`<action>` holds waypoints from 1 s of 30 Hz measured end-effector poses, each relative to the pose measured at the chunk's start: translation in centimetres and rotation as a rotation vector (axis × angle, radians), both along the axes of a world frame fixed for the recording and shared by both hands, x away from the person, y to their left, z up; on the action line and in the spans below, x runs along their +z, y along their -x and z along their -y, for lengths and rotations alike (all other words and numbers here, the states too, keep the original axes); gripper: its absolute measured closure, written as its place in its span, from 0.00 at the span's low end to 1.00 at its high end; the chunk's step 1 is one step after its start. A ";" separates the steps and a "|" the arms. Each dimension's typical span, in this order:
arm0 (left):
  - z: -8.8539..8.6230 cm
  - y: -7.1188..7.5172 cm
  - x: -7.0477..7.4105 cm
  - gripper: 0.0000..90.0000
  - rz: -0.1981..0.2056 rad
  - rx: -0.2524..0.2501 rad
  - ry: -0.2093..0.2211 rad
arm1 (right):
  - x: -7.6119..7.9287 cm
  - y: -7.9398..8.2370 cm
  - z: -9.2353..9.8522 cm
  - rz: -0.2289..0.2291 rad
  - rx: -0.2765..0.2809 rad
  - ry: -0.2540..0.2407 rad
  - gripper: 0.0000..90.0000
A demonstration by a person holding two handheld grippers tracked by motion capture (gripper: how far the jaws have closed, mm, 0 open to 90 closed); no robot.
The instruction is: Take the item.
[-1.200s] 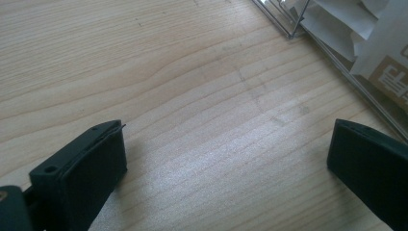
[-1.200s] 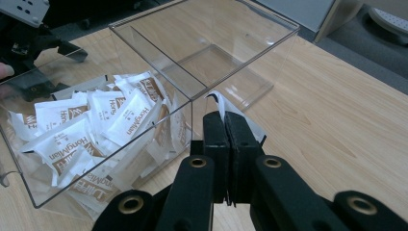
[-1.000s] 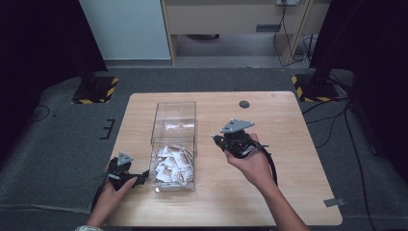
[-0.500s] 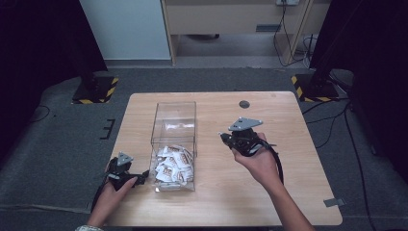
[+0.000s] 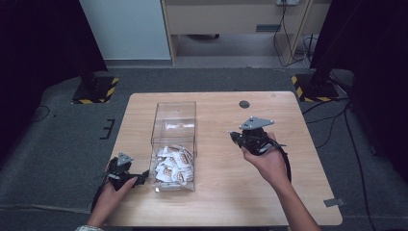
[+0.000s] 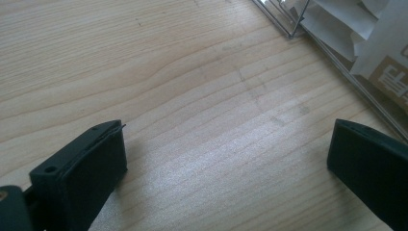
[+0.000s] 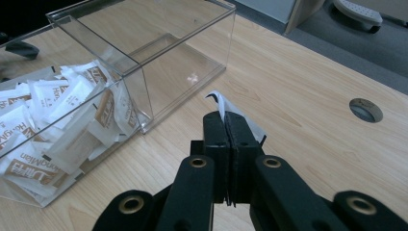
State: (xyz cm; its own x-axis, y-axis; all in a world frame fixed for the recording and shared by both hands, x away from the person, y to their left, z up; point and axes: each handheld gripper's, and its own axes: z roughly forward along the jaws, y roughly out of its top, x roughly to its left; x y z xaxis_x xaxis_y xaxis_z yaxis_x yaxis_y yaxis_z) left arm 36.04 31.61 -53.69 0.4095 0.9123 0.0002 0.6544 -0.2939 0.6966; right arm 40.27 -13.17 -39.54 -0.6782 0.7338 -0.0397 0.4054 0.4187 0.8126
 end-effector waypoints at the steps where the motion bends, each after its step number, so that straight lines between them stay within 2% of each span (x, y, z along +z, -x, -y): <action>1: 0.0 0.0 0.0 0.00 0.000 0.000 0.000 | 0.0 -0.1 0.2 0.001 0.000 0.000 0.99; 10: 0.0 0.0 0.0 0.00 0.001 0.002 0.002 | -0.9 -0.4 1.7 -0.014 -0.029 -0.004 0.99; 18: 0.0 0.0 0.0 0.00 0.001 0.002 0.002 | -2.0 -1.4 3.1 -0.038 -0.068 -0.016 0.99; 30: 0.0 0.0 0.0 0.00 0.001 0.001 0.002 | -3.7 -2.7 4.4 -0.064 -0.107 0.006 0.99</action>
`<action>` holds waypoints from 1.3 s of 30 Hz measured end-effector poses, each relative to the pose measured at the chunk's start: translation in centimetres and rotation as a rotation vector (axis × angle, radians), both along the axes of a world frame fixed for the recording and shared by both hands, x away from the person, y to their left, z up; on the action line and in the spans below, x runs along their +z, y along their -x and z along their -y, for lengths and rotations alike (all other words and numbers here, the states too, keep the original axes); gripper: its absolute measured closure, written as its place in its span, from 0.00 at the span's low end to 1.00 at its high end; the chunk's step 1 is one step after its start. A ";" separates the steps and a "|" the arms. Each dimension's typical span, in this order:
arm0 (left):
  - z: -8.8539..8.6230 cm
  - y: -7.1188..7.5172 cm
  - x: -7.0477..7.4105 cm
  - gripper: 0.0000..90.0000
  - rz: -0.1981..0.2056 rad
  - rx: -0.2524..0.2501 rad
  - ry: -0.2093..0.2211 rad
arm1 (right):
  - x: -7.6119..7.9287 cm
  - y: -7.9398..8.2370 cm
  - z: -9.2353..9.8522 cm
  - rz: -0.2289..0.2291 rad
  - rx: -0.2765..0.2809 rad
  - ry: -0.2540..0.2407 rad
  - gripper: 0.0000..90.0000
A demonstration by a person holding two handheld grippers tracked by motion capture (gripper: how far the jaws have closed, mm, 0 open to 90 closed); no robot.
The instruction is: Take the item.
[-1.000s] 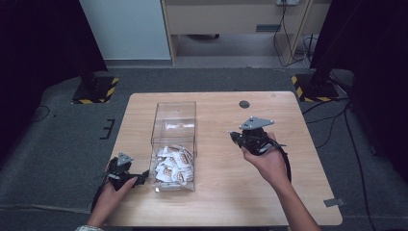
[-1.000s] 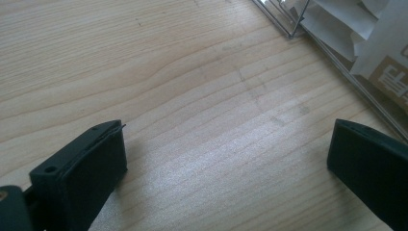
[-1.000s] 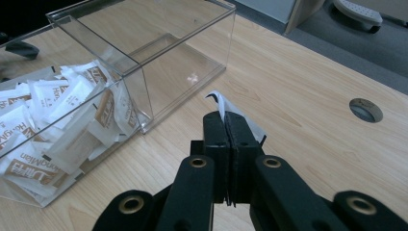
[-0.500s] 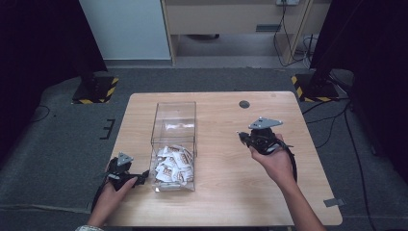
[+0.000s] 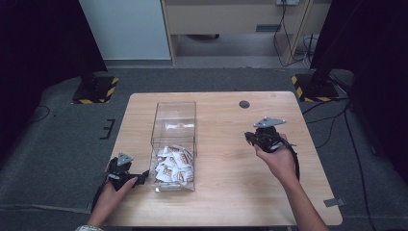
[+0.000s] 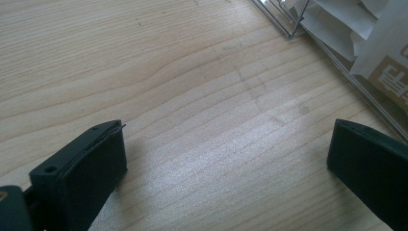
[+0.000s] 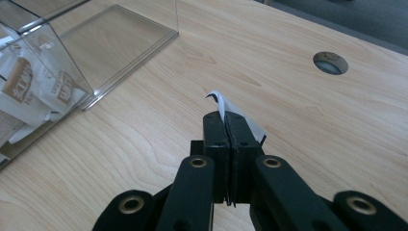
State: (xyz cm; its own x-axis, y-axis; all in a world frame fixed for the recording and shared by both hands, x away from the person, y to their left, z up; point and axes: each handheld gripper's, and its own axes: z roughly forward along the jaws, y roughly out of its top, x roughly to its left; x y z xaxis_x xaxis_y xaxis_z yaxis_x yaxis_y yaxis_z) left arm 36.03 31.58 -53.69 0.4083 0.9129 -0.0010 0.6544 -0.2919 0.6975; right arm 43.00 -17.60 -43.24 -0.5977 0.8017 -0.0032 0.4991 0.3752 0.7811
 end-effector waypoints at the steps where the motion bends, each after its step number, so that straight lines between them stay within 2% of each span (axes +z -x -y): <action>1: 0.0 0.0 0.0 0.00 0.000 0.000 0.000 | -0.1 -0.1 0.1 -0.001 -0.001 0.000 0.99; 6: 0.0 0.0 0.0 0.00 0.000 0.000 0.000 | -1.0 -0.6 0.3 -0.010 -0.015 -0.007 0.99; 12: 0.0 0.0 0.0 0.00 0.000 0.000 0.000 | -1.7 -1.0 0.2 -0.033 -0.016 0.009 0.99; 39: 0.0 0.0 0.0 0.00 0.000 0.000 0.000 | -4.5 -2.9 -3.0 -0.100 -0.007 0.049 0.98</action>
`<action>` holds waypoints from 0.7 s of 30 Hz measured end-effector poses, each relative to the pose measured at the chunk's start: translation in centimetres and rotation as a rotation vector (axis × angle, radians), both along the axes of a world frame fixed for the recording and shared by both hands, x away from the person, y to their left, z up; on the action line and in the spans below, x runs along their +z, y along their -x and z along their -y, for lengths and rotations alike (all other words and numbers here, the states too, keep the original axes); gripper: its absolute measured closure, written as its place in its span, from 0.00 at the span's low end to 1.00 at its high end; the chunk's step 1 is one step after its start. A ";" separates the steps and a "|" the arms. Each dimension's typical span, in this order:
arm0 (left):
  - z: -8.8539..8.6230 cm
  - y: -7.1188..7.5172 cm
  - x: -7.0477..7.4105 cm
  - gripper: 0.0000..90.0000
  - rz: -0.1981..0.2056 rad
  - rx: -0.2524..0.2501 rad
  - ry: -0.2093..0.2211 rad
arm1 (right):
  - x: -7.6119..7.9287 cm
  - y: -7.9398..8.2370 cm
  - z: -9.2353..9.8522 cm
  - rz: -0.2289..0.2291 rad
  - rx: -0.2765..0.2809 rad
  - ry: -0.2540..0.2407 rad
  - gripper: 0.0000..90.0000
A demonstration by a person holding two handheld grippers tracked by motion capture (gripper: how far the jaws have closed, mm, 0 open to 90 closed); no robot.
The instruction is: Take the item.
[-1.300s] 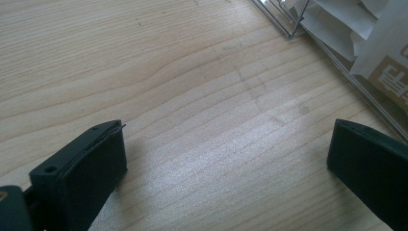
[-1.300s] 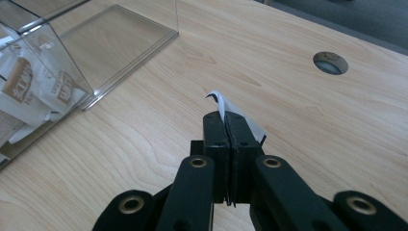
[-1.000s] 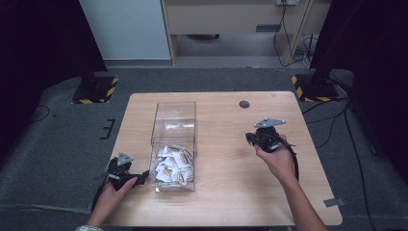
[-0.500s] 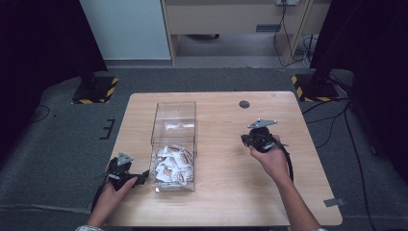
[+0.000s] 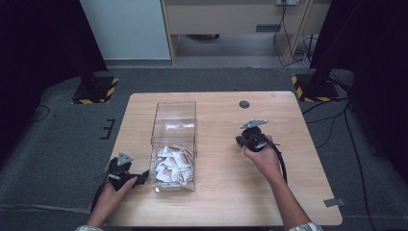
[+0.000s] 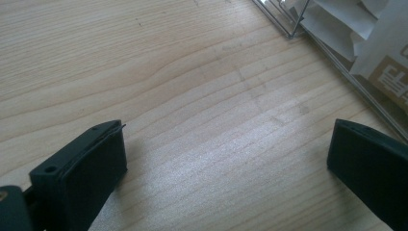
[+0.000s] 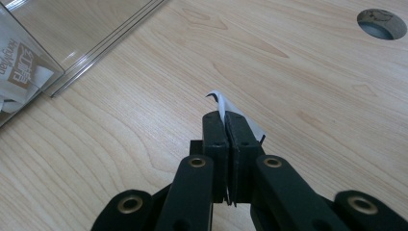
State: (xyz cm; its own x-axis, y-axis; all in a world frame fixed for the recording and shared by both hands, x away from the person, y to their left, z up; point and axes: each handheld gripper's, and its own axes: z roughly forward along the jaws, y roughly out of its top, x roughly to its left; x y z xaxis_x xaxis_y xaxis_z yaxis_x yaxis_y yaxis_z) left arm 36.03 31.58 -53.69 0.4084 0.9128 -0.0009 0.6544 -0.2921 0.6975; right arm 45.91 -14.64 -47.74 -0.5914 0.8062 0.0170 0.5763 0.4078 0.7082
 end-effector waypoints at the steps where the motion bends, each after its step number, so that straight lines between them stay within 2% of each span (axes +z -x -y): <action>1: 0.0 0.0 0.0 0.00 0.000 0.000 0.000 | 0.0 -0.1 0.0 0.001 0.001 0.001 0.98; 8: 0.0 0.0 0.0 0.00 0.000 0.000 0.000 | -0.1 -0.1 -0.3 -0.002 -0.004 -0.002 0.94; 11: 0.0 0.0 0.0 0.00 0.000 0.000 0.000 | 0.1 0.0 -0.3 -0.012 -0.012 -0.039 0.82; 12: 0.0 0.0 0.0 0.00 0.000 0.000 0.000 | 0.2 0.0 -0.4 -0.007 -0.012 -0.031 0.77; 14: 0.0 0.0 0.0 0.00 0.000 0.000 0.000 | 0.5 0.3 -0.4 0.000 -0.014 -0.043 0.74; 21: 0.0 0.0 0.0 0.00 0.000 -0.002 0.000 | 1.2 1.0 -0.4 0.025 -0.037 -0.062 0.48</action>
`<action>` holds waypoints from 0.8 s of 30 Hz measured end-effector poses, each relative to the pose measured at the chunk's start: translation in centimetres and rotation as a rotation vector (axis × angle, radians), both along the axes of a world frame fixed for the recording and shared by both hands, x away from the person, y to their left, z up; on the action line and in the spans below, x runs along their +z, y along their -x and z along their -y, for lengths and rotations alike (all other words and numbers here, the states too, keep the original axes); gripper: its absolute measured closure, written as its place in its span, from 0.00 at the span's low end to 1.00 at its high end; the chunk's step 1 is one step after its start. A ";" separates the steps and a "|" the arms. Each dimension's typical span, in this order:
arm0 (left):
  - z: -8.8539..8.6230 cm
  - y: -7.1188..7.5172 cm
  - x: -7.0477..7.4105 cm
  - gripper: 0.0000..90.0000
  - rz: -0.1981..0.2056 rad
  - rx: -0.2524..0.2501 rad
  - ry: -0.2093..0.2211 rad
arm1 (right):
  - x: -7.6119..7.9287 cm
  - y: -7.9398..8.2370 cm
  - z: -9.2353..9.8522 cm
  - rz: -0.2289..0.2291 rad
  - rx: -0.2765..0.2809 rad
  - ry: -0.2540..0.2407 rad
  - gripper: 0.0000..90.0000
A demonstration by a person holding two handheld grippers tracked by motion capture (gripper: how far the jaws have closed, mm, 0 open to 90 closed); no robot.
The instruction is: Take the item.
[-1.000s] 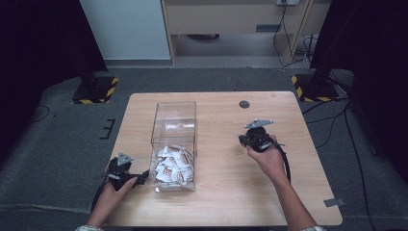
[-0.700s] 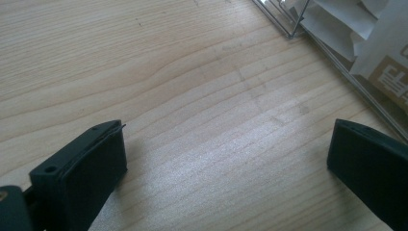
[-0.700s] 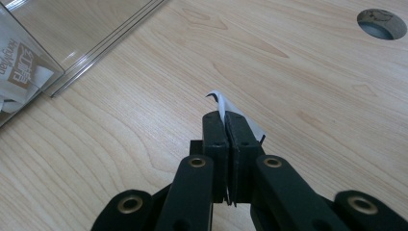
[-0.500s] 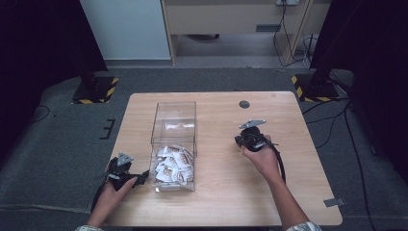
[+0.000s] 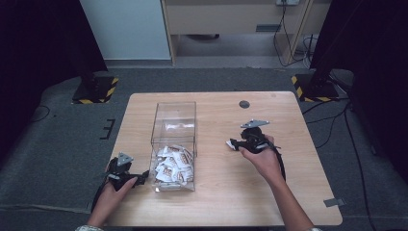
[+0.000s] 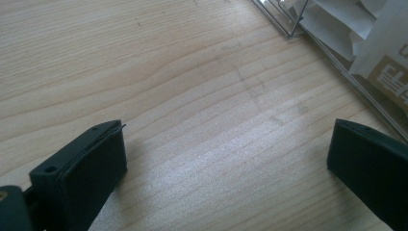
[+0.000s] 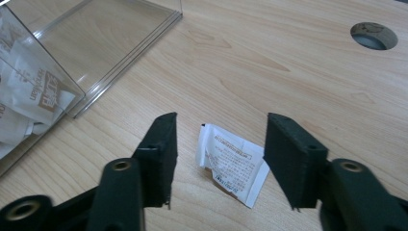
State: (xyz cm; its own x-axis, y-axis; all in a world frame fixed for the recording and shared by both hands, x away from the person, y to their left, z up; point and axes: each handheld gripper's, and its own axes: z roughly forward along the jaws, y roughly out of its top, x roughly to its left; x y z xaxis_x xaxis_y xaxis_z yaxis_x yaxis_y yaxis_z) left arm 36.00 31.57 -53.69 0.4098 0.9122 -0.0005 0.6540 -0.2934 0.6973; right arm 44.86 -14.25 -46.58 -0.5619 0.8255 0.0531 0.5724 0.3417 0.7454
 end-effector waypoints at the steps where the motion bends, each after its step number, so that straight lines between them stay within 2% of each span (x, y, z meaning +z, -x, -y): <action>1: 0.0 0.0 0.0 0.00 0.000 0.000 0.000 | 0.1 0.0 0.0 0.007 -0.007 -0.003 0.44; 5: 0.0 0.0 0.0 0.00 0.000 0.000 0.000 | 0.4 0.2 0.3 0.022 -0.034 -0.027 0.26; 10: 0.0 0.0 0.0 0.00 0.000 0.000 0.000 | 0.9 0.9 1.0 0.045 -0.051 -0.020 0.13; 13: 0.0 0.0 0.0 0.00 0.000 0.000 0.000 | 1.0 1.6 1.4 0.054 -0.043 0.001 0.11; 17: 0.0 0.0 0.0 0.00 0.000 0.000 0.000 | 0.7 2.9 2.2 0.050 -0.032 0.005 0.10; 24: 0.0 0.0 0.0 0.00 0.000 0.000 0.000 | -0.7 5.1 3.4 0.034 -0.031 -0.021 0.08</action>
